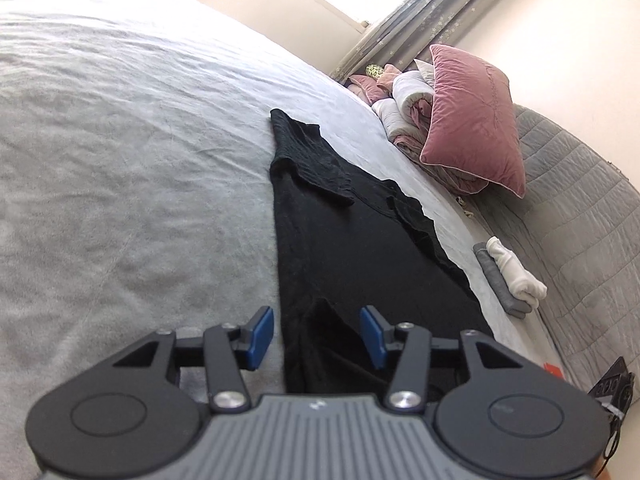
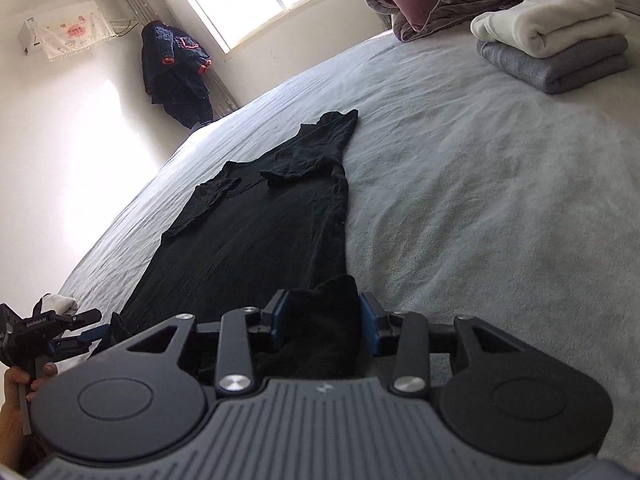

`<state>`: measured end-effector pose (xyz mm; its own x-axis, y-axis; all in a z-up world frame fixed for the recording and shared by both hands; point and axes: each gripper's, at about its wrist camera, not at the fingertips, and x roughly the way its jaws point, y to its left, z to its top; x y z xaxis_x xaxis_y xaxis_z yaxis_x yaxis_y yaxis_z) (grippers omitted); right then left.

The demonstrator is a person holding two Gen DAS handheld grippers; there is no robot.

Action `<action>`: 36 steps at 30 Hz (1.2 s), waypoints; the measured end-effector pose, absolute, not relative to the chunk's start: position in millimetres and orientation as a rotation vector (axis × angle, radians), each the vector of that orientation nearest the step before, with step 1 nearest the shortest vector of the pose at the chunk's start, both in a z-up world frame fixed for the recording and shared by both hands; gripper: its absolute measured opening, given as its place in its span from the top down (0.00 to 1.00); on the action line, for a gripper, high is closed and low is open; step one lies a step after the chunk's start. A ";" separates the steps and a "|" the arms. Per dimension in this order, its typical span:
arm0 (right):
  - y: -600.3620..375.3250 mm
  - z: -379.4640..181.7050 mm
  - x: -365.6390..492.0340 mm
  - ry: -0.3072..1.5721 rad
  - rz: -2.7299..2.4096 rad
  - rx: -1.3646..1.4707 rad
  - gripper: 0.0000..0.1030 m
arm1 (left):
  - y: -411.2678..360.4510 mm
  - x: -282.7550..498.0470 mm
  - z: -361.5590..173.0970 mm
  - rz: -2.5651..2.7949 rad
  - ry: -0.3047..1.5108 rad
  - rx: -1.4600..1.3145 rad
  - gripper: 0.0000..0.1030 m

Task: Fold clothes

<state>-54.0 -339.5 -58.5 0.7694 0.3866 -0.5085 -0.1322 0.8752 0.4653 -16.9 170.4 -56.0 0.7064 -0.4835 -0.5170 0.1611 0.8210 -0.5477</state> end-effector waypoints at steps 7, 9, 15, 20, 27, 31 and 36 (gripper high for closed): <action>-327.2 -48.2 -62.2 0.542 0.263 0.303 0.93 | 150.0 -25.1 -47.4 -0.370 0.630 -0.342 0.99; -325.1 -42.4 -65.4 0.501 0.257 0.278 0.94 | 149.9 -28.9 -41.8 -0.362 0.588 -0.333 0.99; -323.8 -28.0 -65.5 0.377 0.227 0.267 0.95 | 153.4 -34.8 -32.7 -0.338 0.474 -0.339 0.99; -326.3 -27.8 -51.5 0.371 0.178 0.287 0.95 | 150.1 -19.2 -44.4 -0.281 0.553 -0.318 0.99; -310.5 -46.5 -26.4 0.452 0.141 0.208 0.95 | 145.8 -8.1 -56.2 -0.242 0.595 -0.293 0.98; -305.5 -50.6 -22.1 0.474 0.136 0.189 0.95 | 145.9 -3.2 -55.0 -0.250 0.606 -0.299 0.82; -305.8 -53.2 -20.1 0.496 0.133 0.201 0.95 | 137.7 -0.1 -51.6 -0.297 0.593 -0.260 0.69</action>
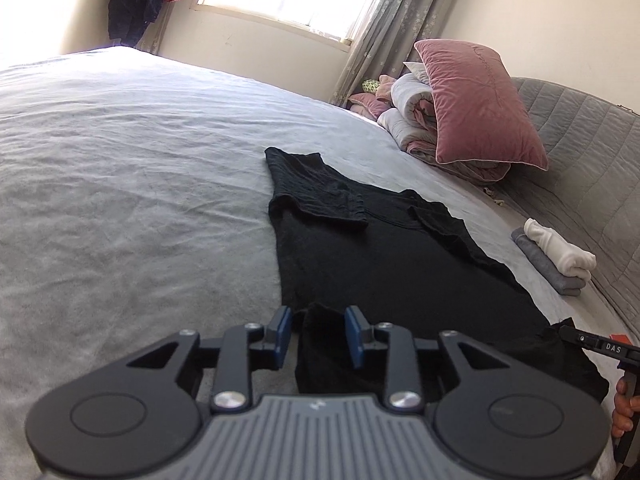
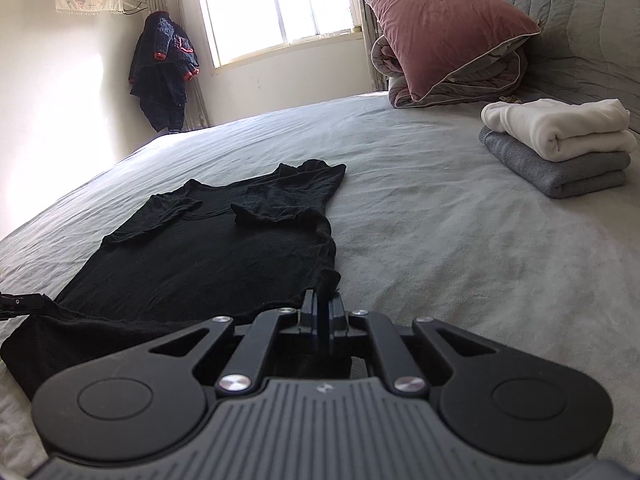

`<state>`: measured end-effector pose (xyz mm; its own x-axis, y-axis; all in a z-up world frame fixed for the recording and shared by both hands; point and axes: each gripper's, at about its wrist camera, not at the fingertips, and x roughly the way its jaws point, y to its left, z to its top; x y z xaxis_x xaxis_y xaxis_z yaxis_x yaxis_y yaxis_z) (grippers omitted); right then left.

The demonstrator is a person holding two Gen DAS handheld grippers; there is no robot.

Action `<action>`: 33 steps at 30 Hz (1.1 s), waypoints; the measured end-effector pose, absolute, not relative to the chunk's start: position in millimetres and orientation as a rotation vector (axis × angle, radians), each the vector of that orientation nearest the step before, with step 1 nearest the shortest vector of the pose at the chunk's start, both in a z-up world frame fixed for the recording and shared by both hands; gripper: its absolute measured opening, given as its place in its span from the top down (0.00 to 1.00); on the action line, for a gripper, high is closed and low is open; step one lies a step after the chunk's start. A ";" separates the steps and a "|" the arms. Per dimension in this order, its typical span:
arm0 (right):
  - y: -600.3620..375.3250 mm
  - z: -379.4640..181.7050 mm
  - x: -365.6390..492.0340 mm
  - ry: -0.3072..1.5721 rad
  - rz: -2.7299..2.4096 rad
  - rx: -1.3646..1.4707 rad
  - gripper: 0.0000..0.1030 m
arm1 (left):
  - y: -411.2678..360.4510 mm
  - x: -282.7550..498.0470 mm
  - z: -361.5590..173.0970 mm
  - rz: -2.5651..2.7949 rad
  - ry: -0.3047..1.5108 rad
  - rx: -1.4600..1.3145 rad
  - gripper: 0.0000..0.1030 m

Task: Fold clothes

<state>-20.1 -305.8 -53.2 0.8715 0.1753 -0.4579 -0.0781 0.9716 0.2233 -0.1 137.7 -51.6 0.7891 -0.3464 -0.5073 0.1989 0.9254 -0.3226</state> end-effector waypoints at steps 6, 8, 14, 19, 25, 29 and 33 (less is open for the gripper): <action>-306.8 -55.5 -20.8 0.509 0.135 0.216 0.95 | 110.8 -8.5 -50.9 -0.266 0.533 -0.044 0.89; -305.9 -55.4 -21.4 0.511 0.135 0.213 0.94 | 100.7 -18.1 -47.6 -0.292 0.483 0.050 0.94; -304.3 -55.3 -22.4 0.510 0.132 0.205 0.95 | 77.6 -55.5 -35.8 -0.488 0.325 0.247 0.97; -304.0 -55.2 -22.2 0.512 0.130 0.203 0.95 | 66.8 -67.4 -34.2 -0.477 0.275 0.370 0.97; -303.3 -53.3 -22.1 0.500 0.118 0.196 0.95 | 83.0 -36.5 -36.6 -0.312 0.341 0.275 0.97; -302.4 -45.0 -26.9 0.427 0.086 0.177 0.95 | 113.5 -20.7 -27.4 -0.222 0.318 0.046 0.97; -300.5 -36.1 -24.3 0.359 0.069 0.162 0.95 | 126.9 -10.8 -28.3 -0.169 0.317 -0.066 0.97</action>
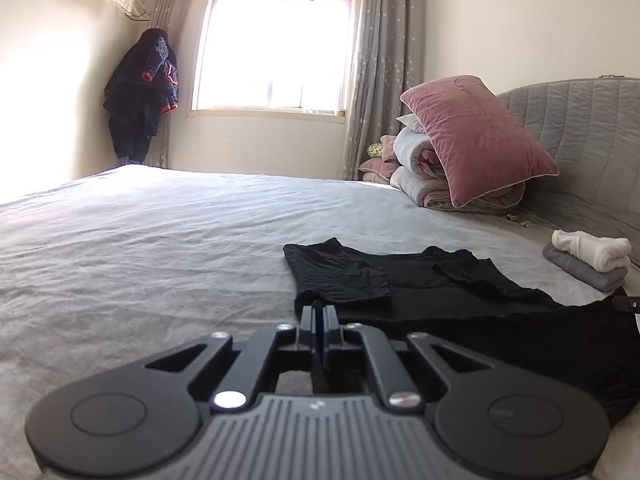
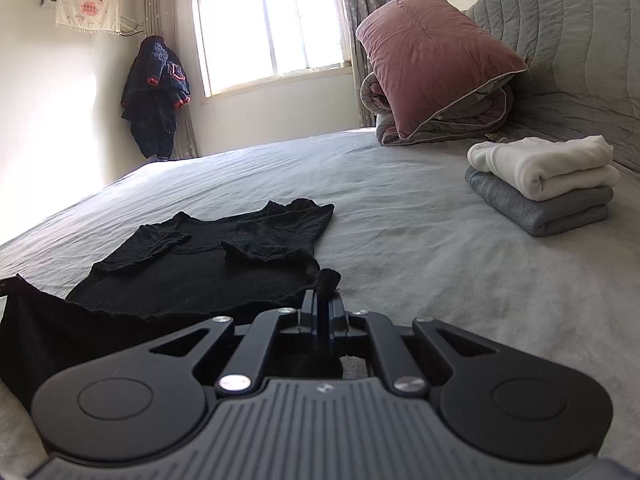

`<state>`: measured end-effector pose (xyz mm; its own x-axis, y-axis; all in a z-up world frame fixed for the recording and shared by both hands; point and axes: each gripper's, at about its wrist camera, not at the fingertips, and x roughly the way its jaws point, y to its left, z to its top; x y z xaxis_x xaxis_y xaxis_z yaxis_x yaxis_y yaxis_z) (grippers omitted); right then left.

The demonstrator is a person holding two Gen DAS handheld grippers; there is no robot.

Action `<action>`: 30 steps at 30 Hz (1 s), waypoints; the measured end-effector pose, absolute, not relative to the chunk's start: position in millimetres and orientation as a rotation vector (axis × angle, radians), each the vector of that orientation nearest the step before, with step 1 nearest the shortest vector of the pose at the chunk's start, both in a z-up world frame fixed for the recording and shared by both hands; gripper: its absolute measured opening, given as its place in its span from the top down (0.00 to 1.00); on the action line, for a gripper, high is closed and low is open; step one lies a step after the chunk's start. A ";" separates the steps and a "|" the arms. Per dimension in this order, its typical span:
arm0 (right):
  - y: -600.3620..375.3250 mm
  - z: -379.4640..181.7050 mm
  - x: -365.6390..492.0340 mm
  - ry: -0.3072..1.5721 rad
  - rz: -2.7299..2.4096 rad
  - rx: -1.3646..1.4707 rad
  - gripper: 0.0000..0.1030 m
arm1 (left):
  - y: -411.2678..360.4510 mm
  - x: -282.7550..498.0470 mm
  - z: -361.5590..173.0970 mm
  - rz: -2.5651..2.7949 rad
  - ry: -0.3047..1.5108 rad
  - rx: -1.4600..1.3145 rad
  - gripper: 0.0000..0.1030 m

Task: Fold clothes

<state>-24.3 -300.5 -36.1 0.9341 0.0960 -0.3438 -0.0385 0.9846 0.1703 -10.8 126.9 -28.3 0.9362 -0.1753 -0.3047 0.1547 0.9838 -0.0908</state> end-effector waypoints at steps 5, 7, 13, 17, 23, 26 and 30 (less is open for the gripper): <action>-294.5 -35.3 -0.6 0.371 0.055 0.144 0.95 | 121.0 9.6 -36.4 -0.151 0.362 -0.085 0.97; -293.2 -38.3 9.8 0.391 0.043 0.139 0.95 | 119.4 18.2 -38.6 -0.146 0.387 -0.091 0.97; -300.3 -53.1 31.3 0.513 0.046 0.198 0.86 | 127.5 41.9 -52.6 -0.135 0.554 -0.174 0.90; -314.0 -49.2 23.6 0.552 0.077 0.301 0.56 | 147.3 37.9 -52.9 -0.169 0.636 -0.352 0.64; -331.9 -38.2 0.7 0.622 0.157 0.394 0.56 | 168.7 15.9 -53.1 -0.313 0.750 -0.507 0.57; -342.1 -41.3 -12.9 0.707 0.156 0.449 0.56 | 173.0 1.0 -54.9 -0.355 0.788 -0.502 0.57; -358.6 -45.0 -34.3 0.779 0.155 0.584 0.56 | 184.9 -14.5 -54.4 -0.399 0.846 -0.557 0.56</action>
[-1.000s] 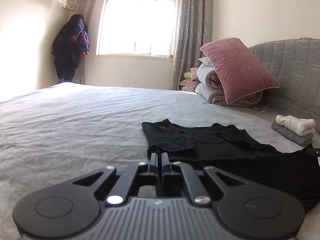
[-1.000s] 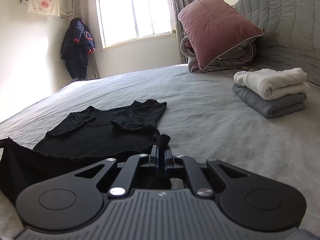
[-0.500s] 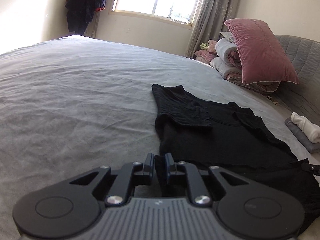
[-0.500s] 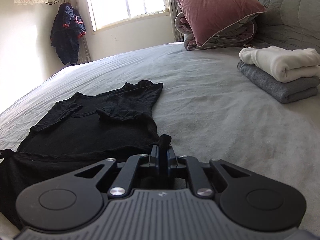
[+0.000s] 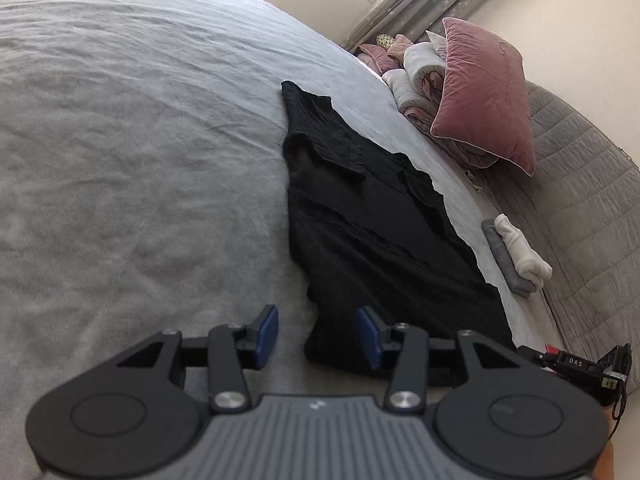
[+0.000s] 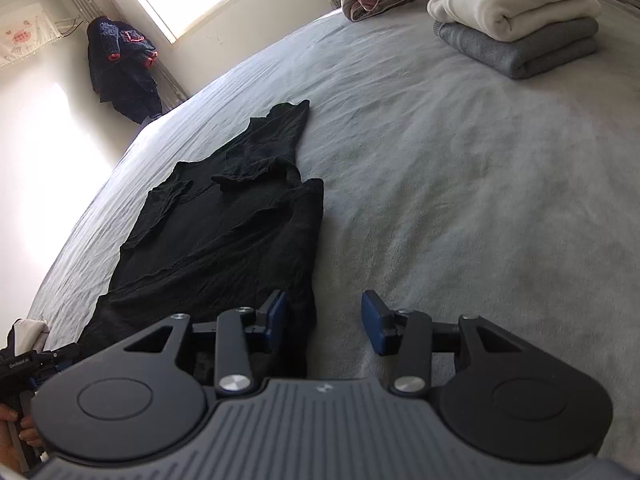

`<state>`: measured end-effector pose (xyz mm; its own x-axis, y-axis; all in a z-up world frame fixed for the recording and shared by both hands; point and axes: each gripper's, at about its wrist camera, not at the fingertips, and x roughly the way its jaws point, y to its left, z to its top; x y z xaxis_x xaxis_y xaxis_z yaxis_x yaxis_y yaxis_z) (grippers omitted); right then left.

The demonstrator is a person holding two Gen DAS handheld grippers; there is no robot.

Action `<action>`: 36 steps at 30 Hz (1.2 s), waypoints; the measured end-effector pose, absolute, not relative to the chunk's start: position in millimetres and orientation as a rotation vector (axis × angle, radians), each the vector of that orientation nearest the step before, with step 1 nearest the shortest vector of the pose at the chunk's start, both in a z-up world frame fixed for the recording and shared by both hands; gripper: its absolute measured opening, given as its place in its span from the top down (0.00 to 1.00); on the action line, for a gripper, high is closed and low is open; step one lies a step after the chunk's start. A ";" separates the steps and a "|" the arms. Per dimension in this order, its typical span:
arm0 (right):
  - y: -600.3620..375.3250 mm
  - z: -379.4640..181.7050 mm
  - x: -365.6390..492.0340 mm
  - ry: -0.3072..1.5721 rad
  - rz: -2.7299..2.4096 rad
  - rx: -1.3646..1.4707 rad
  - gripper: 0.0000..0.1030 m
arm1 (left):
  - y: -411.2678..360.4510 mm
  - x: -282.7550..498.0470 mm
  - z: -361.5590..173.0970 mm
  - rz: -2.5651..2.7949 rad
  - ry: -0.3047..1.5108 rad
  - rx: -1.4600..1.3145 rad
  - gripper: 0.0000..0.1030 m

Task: Fold clothes
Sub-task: 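Close both tools on the folded shirt edge, then open both tools and release the folded black shirt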

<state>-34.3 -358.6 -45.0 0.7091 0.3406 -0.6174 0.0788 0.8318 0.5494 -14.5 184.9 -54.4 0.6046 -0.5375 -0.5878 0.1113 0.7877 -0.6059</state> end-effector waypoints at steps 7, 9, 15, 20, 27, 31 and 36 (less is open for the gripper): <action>-369.8 -48.7 -46.9 0.874 0.238 0.799 0.56 | 186.1 -20.1 -65.0 -0.454 0.950 -0.744 0.55; -362.7 -51.8 -45.4 0.882 0.256 0.803 0.55 | 179.9 -19.3 -71.5 -0.443 0.963 -0.784 0.56; -349.2 -61.3 -43.9 0.794 0.214 0.836 0.71 | 166.4 -21.6 -90.4 -0.277 0.833 -0.961 0.82; -360.5 -72.2 -42.5 0.801 0.168 0.988 0.93 | 166.1 -23.0 -79.1 -0.182 0.856 -0.963 0.98; -375.4 -40.8 -61.8 0.811 0.176 0.982 0.94 | 182.3 -40.4 -50.1 -0.179 0.900 -0.926 0.99; -377.7 -48.6 -64.0 0.848 0.150 0.962 0.94 | 178.2 -39.8 -63.1 -0.202 0.946 -0.835 0.98; -380.5 -74.7 -59.6 0.896 0.122 0.942 0.97 | 184.6 -41.1 -82.5 -0.268 0.925 -0.838 0.95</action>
<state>-59.6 -380.5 -74.7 0.6462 0.4551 -0.6126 0.2753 0.6097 0.7433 -41.1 184.6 -82.5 0.5957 -0.5387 -0.5958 -0.1372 0.6627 -0.7362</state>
